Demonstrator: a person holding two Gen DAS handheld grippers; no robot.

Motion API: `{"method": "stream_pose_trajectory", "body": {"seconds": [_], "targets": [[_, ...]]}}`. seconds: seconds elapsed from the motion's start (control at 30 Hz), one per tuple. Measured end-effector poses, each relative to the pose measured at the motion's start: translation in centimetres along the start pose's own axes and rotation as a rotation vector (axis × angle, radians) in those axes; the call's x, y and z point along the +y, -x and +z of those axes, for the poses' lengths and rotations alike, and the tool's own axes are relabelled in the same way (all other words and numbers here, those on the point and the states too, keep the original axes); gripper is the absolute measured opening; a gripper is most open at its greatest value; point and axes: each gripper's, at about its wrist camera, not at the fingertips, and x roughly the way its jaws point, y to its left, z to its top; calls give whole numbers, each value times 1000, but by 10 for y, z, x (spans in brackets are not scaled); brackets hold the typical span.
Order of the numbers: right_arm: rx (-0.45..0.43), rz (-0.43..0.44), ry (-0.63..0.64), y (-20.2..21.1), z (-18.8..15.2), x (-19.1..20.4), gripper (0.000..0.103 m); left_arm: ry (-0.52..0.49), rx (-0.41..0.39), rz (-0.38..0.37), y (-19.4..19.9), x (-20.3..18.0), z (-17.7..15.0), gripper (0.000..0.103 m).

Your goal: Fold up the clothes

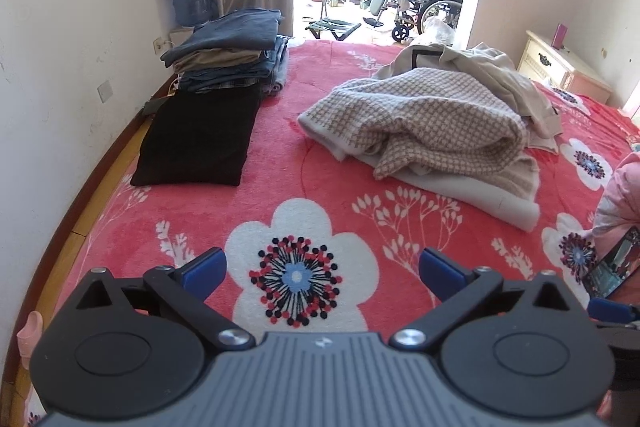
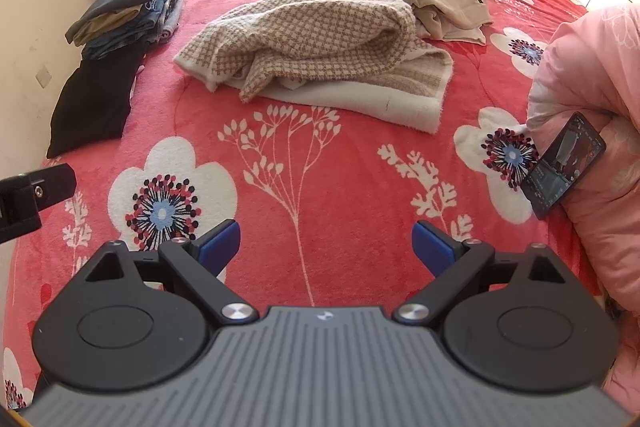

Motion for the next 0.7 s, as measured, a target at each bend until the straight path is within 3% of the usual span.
{"method": "stream_pose_trajectory", "body": {"seconds": [0.7], "targets": [[-2,-5,-2,-2,2,-2,93,-12,14,2,-4,3,-1,103]]}}
